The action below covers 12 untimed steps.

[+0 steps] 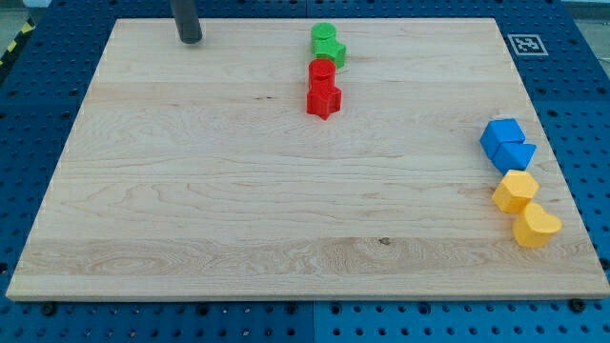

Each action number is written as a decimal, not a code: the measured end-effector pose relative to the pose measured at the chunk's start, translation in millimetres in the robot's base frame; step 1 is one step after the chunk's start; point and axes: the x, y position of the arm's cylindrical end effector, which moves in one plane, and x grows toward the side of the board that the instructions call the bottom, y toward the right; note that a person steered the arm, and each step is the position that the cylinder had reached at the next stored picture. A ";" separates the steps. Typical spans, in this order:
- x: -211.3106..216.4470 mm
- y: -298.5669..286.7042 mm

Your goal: Slide the blue cube closer to the red star

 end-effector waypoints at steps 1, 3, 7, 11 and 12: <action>0.0 0.0; 71.2 16.2; 247.4 258.1; 130.8 390.1; 167.6 438.7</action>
